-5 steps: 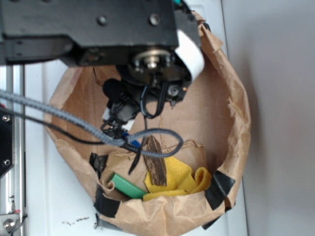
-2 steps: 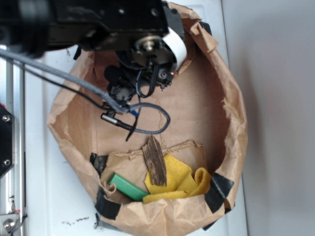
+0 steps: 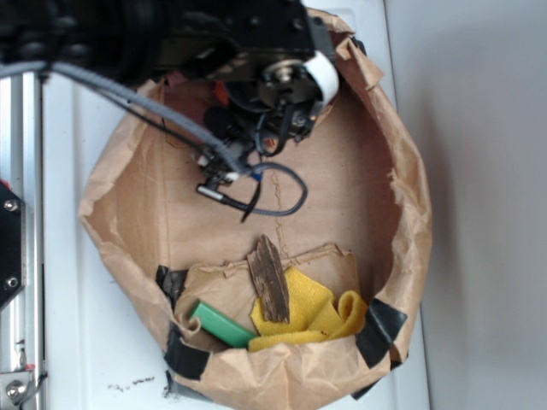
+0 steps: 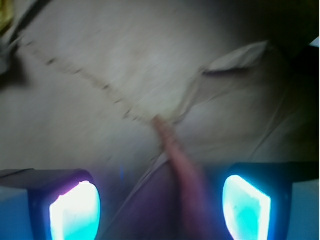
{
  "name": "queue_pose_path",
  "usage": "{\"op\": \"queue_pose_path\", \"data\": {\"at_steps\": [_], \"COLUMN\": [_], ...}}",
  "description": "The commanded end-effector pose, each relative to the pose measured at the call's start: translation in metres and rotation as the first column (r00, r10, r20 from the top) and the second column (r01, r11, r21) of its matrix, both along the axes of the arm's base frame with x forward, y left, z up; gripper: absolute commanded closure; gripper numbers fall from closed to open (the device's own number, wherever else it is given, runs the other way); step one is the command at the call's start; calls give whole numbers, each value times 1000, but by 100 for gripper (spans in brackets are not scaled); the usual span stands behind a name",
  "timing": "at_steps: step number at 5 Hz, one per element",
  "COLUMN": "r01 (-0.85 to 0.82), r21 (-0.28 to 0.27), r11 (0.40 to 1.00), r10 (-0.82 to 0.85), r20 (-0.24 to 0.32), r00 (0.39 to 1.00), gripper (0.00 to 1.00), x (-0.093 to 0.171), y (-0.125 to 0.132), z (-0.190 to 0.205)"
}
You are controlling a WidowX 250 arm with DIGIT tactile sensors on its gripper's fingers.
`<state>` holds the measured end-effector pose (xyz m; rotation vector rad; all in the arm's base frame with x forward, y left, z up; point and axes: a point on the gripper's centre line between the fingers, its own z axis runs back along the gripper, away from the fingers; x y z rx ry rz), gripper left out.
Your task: Grab the shell.
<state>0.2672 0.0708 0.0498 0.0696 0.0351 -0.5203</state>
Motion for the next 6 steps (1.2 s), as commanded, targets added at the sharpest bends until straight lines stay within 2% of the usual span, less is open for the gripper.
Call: {"op": "queue_pose_path", "data": {"at_steps": [1, 2, 3, 4, 5, 6], "r01": [8, 40, 27, 14, -19, -34], "r21": [36, 12, 57, 80, 78, 61], "r11": [999, 999, 998, 997, 997, 998], "r10": [-10, -41, -28, -16, 18, 31], "r20": [49, 24, 21, 23, 19, 43], "r00": [999, 999, 999, 1000, 1000, 999], "gripper": [0, 0, 0, 0, 100, 100], "x": [6, 3, 5, 8, 9, 11], "y": [7, 17, 11, 3, 2, 4], "z": [2, -4, -23, -34, -36, -32]}}
